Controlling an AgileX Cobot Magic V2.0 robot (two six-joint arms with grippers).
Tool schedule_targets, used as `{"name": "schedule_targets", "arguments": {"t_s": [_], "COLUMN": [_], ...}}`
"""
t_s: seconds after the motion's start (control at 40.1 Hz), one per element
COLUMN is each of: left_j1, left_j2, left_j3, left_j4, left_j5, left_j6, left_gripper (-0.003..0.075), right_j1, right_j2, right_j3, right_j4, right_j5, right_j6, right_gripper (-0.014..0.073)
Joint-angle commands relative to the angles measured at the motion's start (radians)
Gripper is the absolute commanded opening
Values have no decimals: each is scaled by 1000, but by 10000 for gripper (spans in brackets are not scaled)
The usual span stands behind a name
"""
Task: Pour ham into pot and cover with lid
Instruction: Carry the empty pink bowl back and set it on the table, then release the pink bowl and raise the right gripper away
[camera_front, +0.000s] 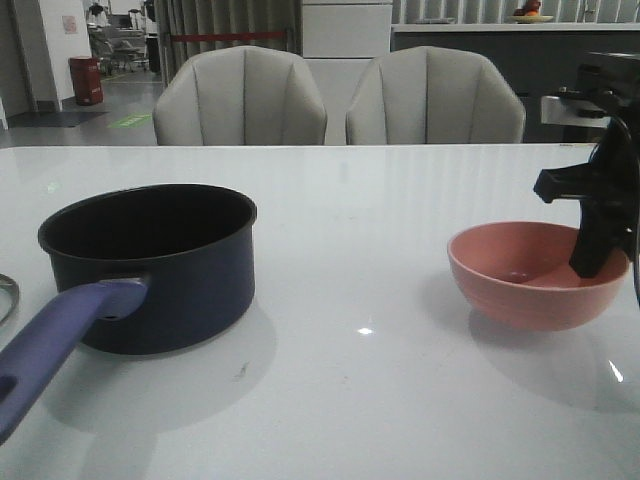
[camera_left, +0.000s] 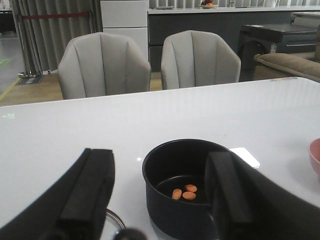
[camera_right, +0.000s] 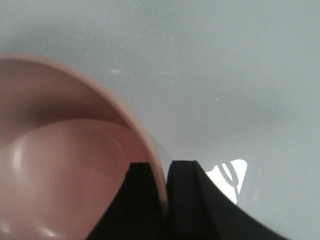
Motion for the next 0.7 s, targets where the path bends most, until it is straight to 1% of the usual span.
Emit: {"name": "schedule_targets", "arguments": {"t_s": [0.0,0.125,0.2,0.3,0.424,0.549,0.674], "left_j1": [-9,-9,-9,-9,-9,-9,-9], "left_j2": [9,9,9,9,9,9,9], "left_j3": [-25,-25,-25,-25,-25,-25,-25], "left_j4": [-8,-8,-8,-8,-8,-8,-8], "left_j5": [-78,-78,-78,-78,-78,-78,-78], "left_j6": [0,0,0,0,0,0,0], "left_gripper": [435,435,435,435,435,435,435], "right_j1": [0,0,0,0,0,0,0], "right_j2": [-32,-32,-32,-50,-123,-236,-362], "right_j3": [-27,-29,-38,-58,-59,-58,-56], "right_j4": [14,14,13,12,12,14,38], "right_j5": [-9,-13,-3,36,54,54,38], "right_j6": [-3,-3,-5,-32,-73,-104,-105], "right_gripper": [241,403,454,452,452,452,452]}}
